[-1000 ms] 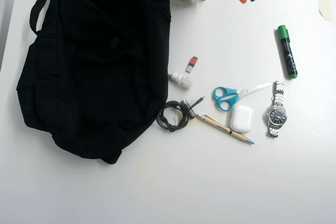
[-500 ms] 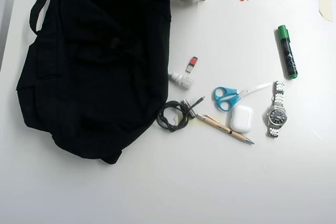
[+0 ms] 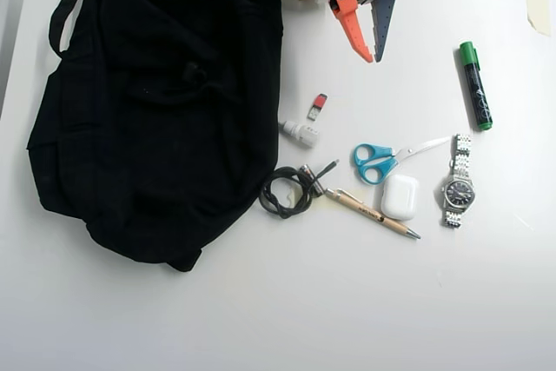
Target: Put the black bike light into the black bag
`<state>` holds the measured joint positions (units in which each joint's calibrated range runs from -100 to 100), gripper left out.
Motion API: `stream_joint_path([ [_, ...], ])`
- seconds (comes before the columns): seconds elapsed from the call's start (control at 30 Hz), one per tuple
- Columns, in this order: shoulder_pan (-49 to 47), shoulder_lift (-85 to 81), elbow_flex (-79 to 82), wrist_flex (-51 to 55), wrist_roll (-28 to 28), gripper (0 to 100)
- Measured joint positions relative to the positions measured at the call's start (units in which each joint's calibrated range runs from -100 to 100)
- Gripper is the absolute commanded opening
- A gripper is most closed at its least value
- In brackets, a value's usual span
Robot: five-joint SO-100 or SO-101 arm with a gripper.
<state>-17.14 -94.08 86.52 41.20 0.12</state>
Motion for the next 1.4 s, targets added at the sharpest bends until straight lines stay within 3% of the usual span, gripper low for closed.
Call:
stream_joint_path([
  [0.63, 1.1, -0.3, 11.9, 0.3, 0.0, 2],
  [0.97, 0.5, -0.3, 12.1, 11.4, -0.3, 2],
  [1.4, 0.8, 0.1, 12.1, 14.5, -0.2, 2],
])
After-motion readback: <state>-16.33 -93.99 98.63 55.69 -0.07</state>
